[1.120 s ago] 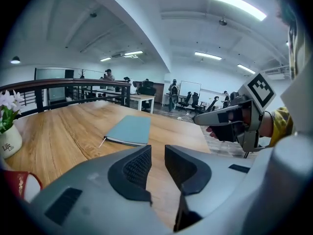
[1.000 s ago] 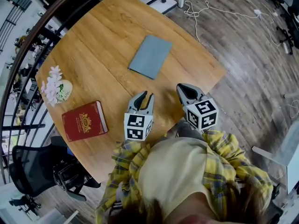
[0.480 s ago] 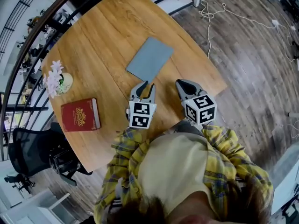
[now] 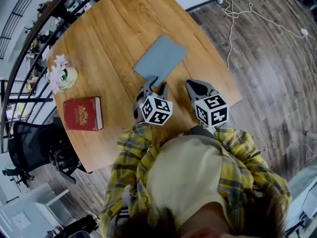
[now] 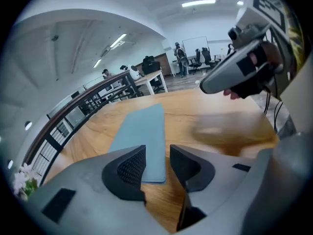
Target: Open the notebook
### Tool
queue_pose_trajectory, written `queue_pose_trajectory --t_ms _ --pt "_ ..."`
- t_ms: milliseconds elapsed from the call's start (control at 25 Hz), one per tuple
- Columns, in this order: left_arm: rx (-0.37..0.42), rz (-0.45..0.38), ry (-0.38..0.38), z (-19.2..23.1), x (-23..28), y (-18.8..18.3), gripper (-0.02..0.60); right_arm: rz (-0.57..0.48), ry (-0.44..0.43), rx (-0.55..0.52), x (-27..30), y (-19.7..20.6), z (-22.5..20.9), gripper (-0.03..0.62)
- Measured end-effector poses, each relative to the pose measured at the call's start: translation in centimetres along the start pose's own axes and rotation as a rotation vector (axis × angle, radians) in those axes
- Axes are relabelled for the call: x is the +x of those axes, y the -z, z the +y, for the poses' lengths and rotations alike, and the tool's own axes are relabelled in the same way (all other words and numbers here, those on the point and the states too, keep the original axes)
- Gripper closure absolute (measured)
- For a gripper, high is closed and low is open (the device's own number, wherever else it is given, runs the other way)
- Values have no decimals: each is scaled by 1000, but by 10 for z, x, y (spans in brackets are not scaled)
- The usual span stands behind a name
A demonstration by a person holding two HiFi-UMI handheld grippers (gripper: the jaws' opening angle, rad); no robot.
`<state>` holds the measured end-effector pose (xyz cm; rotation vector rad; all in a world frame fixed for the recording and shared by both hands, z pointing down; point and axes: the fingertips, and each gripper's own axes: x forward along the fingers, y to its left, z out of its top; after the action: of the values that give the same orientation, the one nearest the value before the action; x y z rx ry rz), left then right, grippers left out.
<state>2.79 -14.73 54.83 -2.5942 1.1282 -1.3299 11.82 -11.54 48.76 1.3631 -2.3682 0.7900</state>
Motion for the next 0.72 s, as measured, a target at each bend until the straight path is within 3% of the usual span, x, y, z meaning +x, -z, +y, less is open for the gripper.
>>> queue_pose_trajectory --t_ms 120,440,720 --pt "85 53 -18 -1 10 3 442 15 -25 -13 7 -1 -5 530" --pt "154 70 -15 -2 27 4 420 41 -30 17 22 3 -11 530" --pt "68 42 45 1 28 5 416 52 -19 49 30 6 -8 530"
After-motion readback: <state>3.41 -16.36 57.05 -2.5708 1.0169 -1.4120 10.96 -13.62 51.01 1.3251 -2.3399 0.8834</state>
